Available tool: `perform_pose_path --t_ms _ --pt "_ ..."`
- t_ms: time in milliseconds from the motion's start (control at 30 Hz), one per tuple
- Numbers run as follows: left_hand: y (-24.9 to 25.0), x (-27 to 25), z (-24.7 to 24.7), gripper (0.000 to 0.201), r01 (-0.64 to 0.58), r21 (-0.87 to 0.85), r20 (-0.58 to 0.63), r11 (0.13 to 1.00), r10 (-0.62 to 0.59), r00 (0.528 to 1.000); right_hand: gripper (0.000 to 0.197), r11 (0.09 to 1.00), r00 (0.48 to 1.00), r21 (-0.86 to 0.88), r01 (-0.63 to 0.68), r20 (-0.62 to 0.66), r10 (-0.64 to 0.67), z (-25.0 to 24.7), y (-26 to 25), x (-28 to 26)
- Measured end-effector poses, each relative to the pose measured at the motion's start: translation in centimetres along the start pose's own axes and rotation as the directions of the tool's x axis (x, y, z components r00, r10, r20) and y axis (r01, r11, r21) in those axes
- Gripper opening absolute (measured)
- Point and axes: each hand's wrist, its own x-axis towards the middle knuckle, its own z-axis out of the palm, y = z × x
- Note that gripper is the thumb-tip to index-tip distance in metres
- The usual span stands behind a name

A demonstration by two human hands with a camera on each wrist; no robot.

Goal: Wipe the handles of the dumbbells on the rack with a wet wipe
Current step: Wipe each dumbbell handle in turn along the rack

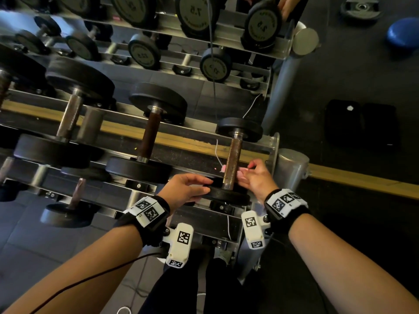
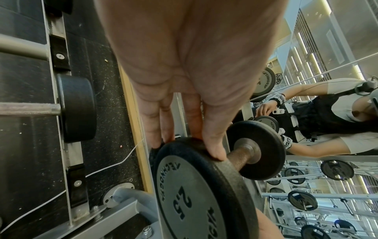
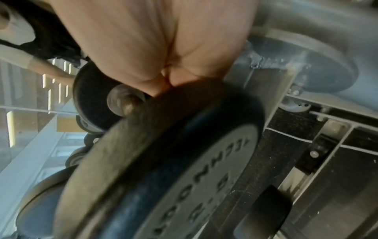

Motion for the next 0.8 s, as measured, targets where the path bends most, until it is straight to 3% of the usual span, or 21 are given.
perform_pose_path --t_ms 67,233,467,633,800 --pt "0.1 0.0 0.1 0.024 -0.007 0.005 0.002 1.0 0.007 1.0 0.021 1.0 1.0 -0.03 0.001 -0.017 -0.001 -1.0 -0.4 0.3" --pt "0.2 0.3 -0.2 0.024 -0.008 -0.005 0.002 1.0 0.008 1.0 0.026 0.993 0.996 0.115 0.042 -0.082 -0.032 0.1 -1.0 1.9" --pt "-0.1 0.5 -0.5 0.024 -0.008 -0.016 0.017 1.0 0.008 1.0 0.026 0.998 0.998 0.033 0.047 -0.047 -0.046 -1.1 -1.2 1.4" --pt "0.0 0.6 -0.5 0.024 -0.002 -0.02 0.014 1.0 0.002 1.0 0.028 0.987 0.997 0.146 0.061 -0.06 -0.053 -0.7 -3.3 2.5" --pt "0.0 0.6 -0.5 0.025 0.012 -0.031 0.016 0.999 -0.012 1.0 0.03 0.995 0.997 0.085 0.05 -0.064 -0.044 0.4 -1.0 2.0"
